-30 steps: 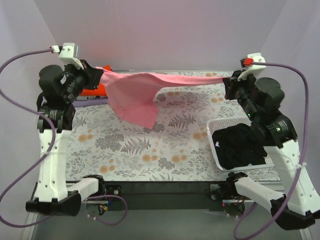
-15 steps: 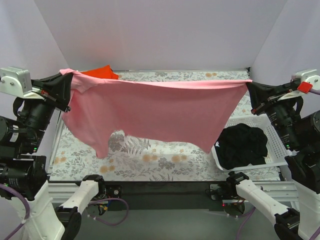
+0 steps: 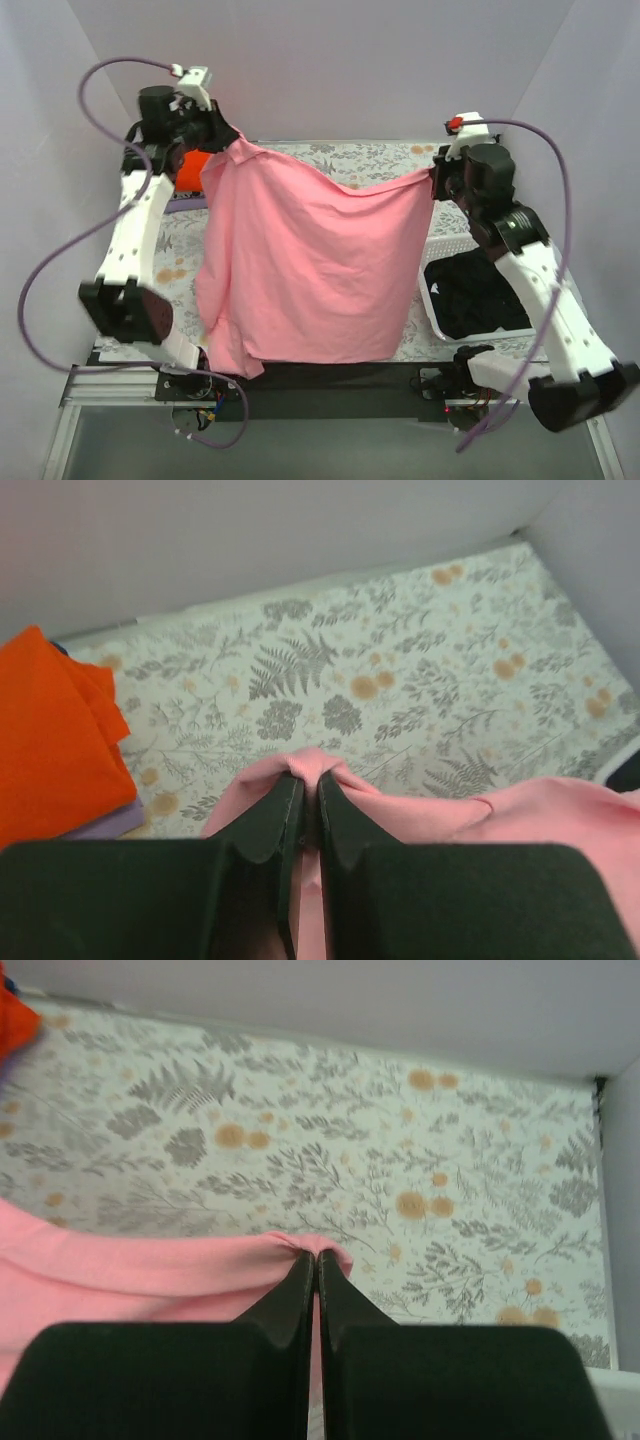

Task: Fold and stack the t-shirts
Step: Flatten the tshirt out, then fold the tshirt

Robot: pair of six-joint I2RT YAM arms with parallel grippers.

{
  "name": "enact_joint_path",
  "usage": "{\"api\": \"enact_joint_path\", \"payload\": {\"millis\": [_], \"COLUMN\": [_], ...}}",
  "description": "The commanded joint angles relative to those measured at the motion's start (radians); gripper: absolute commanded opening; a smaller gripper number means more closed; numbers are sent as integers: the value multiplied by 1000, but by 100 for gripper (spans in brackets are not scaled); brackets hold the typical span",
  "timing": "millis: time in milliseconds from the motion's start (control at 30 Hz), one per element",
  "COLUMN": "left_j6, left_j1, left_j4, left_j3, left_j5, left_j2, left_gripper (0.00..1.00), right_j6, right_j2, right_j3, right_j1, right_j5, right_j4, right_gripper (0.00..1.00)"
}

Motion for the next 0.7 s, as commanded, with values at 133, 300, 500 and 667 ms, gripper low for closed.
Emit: {"api": "enact_joint_path", "payload": {"millis": [133, 300, 500, 667], "left_j6": [-60, -141, -155, -164], "left_j1": [-96, -102, -105, -105], "left_j4": [60, 14, 263, 251], "left_j3": [450, 780, 216, -99], "left_j5": [-41, -170, -126, -121], "left_j2": [643, 851, 445, 292], "left_gripper": [58, 95, 95, 96], "right_j6": [94, 119, 93, 56], "right_j2": [417, 712, 623, 481], "right_j3": [-8, 221, 172, 14], "right_j1": [-307, -395, -395, -286], "right_j5": [-172, -370, -418, -422], "right_j4": [267, 240, 243, 250], "right_gripper": [1, 58, 98, 98]}}
